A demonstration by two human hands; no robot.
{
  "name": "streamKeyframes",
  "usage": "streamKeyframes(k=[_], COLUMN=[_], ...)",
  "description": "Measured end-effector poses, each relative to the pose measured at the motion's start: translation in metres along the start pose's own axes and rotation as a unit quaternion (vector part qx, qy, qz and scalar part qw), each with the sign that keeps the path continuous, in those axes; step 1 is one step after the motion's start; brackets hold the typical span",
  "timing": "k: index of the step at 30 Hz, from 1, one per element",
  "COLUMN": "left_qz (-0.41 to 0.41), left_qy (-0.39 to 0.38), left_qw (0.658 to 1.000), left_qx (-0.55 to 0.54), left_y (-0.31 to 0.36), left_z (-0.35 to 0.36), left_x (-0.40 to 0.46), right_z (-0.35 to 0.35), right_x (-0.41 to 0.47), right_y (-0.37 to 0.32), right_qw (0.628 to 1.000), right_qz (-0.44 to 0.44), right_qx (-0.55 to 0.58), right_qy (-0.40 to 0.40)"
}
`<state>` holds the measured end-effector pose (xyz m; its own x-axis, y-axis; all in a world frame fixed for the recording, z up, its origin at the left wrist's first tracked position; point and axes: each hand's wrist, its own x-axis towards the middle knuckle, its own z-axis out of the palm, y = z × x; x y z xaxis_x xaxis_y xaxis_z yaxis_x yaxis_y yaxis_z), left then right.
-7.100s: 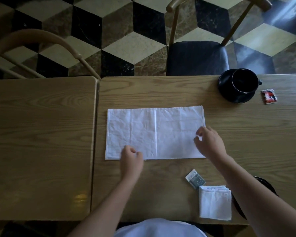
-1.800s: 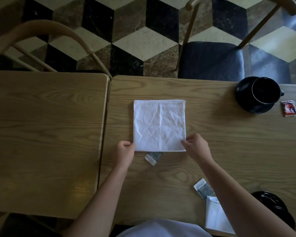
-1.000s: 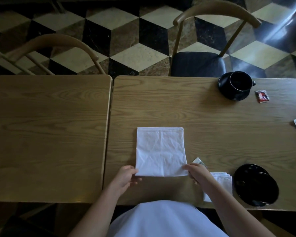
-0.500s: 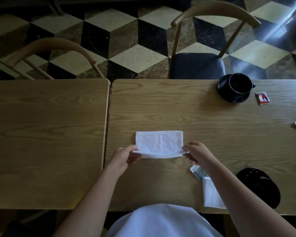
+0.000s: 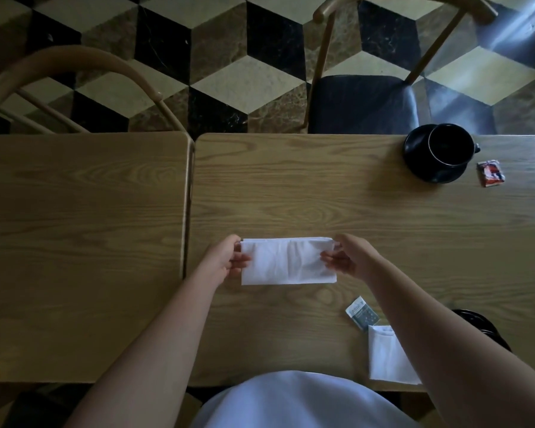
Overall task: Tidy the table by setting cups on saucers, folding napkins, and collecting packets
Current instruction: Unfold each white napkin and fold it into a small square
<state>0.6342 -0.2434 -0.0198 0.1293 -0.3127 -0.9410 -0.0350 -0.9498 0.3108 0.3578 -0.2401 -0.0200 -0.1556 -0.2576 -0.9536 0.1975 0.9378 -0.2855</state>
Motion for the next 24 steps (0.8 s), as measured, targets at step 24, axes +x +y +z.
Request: streamKeyframes(k=[24], left_qz=[0.217], left_qy=[-0.009], left_qw=[0.958], left_qx=[0.186], left_y=[-0.059], left_z=[0.054], left_x=[-0.013], right_z=[0.077], right_x=[-0.030], right_y=[0.094], right_qw=[0.814], right_qz=[-0.329], right_qx=[-0.472], right_qy=[-0.082])
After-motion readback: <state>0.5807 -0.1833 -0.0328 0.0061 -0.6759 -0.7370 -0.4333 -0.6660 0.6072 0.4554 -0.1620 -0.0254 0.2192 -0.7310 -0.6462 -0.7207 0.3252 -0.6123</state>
